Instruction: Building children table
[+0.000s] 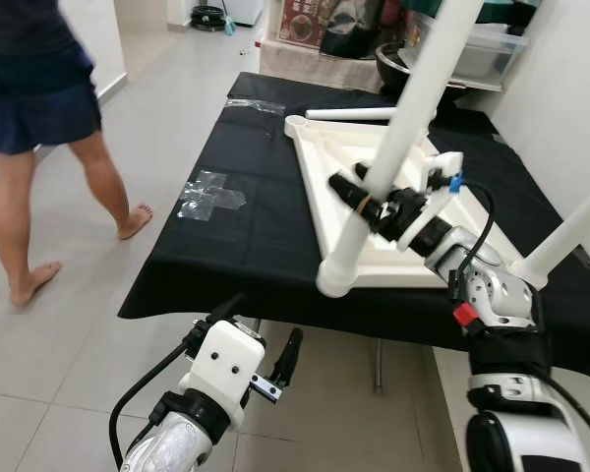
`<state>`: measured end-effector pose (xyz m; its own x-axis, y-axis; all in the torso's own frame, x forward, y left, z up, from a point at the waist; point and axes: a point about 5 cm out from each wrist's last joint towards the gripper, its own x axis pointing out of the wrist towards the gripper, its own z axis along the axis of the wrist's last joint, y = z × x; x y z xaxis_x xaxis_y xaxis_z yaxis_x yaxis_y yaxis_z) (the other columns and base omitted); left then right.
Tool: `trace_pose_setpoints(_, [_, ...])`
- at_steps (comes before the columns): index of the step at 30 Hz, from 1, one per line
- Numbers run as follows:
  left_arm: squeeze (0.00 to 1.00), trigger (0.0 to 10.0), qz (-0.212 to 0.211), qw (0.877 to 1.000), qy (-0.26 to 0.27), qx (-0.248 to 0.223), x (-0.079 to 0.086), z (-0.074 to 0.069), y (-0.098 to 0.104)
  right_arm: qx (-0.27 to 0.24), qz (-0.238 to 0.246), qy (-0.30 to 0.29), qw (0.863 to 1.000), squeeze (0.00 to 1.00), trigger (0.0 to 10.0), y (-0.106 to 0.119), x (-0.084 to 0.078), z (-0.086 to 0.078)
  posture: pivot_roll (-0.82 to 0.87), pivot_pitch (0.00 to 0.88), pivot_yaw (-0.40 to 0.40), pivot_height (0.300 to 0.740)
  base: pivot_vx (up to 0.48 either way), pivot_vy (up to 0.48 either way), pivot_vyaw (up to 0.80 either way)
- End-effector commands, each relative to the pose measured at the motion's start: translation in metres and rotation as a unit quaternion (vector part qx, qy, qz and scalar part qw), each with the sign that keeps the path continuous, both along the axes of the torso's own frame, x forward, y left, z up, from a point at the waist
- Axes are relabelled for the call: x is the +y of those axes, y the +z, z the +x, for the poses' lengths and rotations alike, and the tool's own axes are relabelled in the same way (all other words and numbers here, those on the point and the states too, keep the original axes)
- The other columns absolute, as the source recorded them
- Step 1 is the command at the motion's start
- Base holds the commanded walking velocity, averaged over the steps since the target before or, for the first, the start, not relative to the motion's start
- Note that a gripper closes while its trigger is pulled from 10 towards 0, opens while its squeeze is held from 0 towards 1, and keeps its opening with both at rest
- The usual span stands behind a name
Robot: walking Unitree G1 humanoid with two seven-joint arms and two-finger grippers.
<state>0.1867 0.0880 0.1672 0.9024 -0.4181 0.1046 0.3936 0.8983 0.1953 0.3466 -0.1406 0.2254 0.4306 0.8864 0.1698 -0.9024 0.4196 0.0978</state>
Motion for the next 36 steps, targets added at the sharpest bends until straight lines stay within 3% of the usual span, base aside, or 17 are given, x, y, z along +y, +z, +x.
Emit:
trace_pose_setpoints(1, [0.00, 10.0, 0.001, 1.000, -0.005, 0.003, -0.003, -0.001, -0.002, 0.007, -0.027, 0.074, 0.997, 0.00, 10.0, -0.012, 0.023, -0.002, 0.16, 0.070, -0.158, 0.740, 0.000, 0.000, 0.00])
trace_pose_setpoints(3, [0.00, 10.0, 0.002, 1.000, -0.005, 0.003, -0.003, -0.002, -0.002, 0.004, -0.034, 0.074, 0.997, 0.00, 10.0, -0.012, 0.026, 0.000, 0.16, 0.071, -0.159, 0.740, 0.000, 0.000, 0.00])
trace_pose_setpoints(4, [0.00, 10.0, 0.003, 1.000, -0.004, 0.003, -0.002, -0.002, -0.002, -0.005, -0.042, 0.059, 0.997, 0.00, 0.2, -0.013, 0.034, 0.008, 0.16, 0.071, -0.162, 0.740, 0.000, 0.000, 0.00])
trace_pose_setpoints(7, [0.00, 10.0, 0.004, 1.000, -0.004, 0.003, -0.002, -0.002, -0.002, -0.008, -0.044, 0.013, 0.999, 0.00, 0.0, -0.012, 0.038, 0.017, 0.17, 0.070, -0.165, 0.740, 0.000, 0.000, 0.00])
trace_pose_setpoints(14, [0.00, 10.0, 0.004, 1.000, 0.001, 0.003, 0.000, -0.002, -0.003, 0.011, -0.042, -0.123, 0.991, 0.00, 0.0, -0.017, 0.029, 0.028, 0.16, 0.063, -0.162, 0.740, 0.000, 0.000, 0.00])
trace_pose_setpoints(15, [0.00, 10.0, 0.004, 1.000, -0.001, 0.004, 0.000, -0.001, -0.004, 0.033, -0.050, -0.227, 0.972, 0.00, 0.0, -0.023, 0.019, 0.034, 0.15, 0.057, -0.158, 0.740, 0.000, 0.000, 0.00])
trace_pose_setpoints(17, [0.00, 10.0, 0.004, 1.000, -0.001, 0.004, 0.000, -0.001, -0.005, 0.043, -0.051, -0.266, 0.962, 0.00, 0.0, -0.026, 0.015, 0.038, 0.15, 0.056, -0.157, 0.740, 0.000, 0.000, 0.00])
trace_pose_setpoints(22, [0.00, 10.0, 0.004, 1.000, -0.008, 0.003, -0.003, -0.001, -0.006, 0.125, -0.026, -0.473, 0.872, 0.00, 0.0, -0.044, 0.002, 0.034, 0.14, 0.041, -0.155, 0.740, 0.000, 0.000, 0.00])
trace_pose_setpoints(24, [0.00, 10.0, 0.005, 1.000, -0.009, 0.003, -0.003, -0.001, -0.006, 0.136, -0.022, -0.493, 0.859, 0.00, 0.0, -0.046, 0.001, 0.032, 0.14, 0.041, -0.155, 0.740, 0.000, 0.000, 0.00])
trace_pose_setpoints(25, [0.00, 10.0, 0.002, 1.000, -0.012, 0.004, -0.005, -0.001, -0.006, 0.142, -0.015, -0.580, 0.802, 0.00, 0.0, -0.049, 0.000, 0.017, 0.13, 0.039, -0.152, 0.740, 0.000, 0.000, 0.00])
trace_pose_setpoints(26, [0.00, 10.0, 0.001, 1.000, -0.012, 0.004, -0.006, -0.001, -0.006, 0.143, -0.013, -0.604, 0.784, 0.00, 0.0, -0.050, 0.000, 0.012, 0.13, 0.039, -0.152, 0.740, 0.000, 0.000, 0.00])
trace_pose_setpoints(30, [0.00, 10.0, 0.001, 1.000, -0.014, 0.004, -0.008, -0.002, -0.007, 0.147, -0.016, -0.635, 0.758, 0.00, 0.0, -0.053, 0.004, 0.002, 0.14, 0.023, -0.159, 0.740, 0.000, 0.000, 0.00])
trace_pose_setpoints(31, [0.00, 10.0, 0.000, 1.000, -0.015, 0.004, -0.009, -0.003, -0.007, 0.155, -0.025, -0.657, 0.737, 0.00, 0.0, -0.058, 0.012, -0.008, 0.14, 0.019, -0.160, 0.740, 0.000, 0.000, 0.00])
trace_pose_setpoints(33, [0.00, 10.0, 0.000, 1.000, -0.014, 0.004, -0.008, -0.004, -0.007, 0.159, -0.029, -0.663, 0.731, 0.00, 0.0, -0.059, 0.016, -0.011, 0.14, 0.019, -0.160, 0.740, 0.000, 0.000, 0.00])
trace_pose_setpoints(34, [0.00, 10.0, 0.000, 1.000, -0.013, 0.005, -0.008, -0.004, -0.008, 0.167, -0.023, -0.653, 0.739, 0.00, 10.0, -0.060, 0.021, -0.010, 0.14, 0.019, -0.162, 0.740, 0.000, 0.000, 0.00])
trace_pose_setpoints(35, [0.00, 10.0, 0.000, 1.000, -0.012, 0.005, -0.007, -0.004, -0.008, 0.173, -0.013, -0.635, 0.753, 0.00, 10.0, -0.060, 0.027, -0.009, 0.14, 0.018, -0.162, 0.740, 0.000, 0.000, 0.00])
trace_pose_setpoints(36, [0.00, 10.0, 0.001, 1.000, -0.011, 0.006, -0.006, -0.003, -0.009, 0.160, 0.004, -0.609, 0.777, 1.00, 10.0, -0.054, 0.033, -0.007, 0.14, 0.021, -0.162, 0.740, 0.000, 0.000, 0.00])
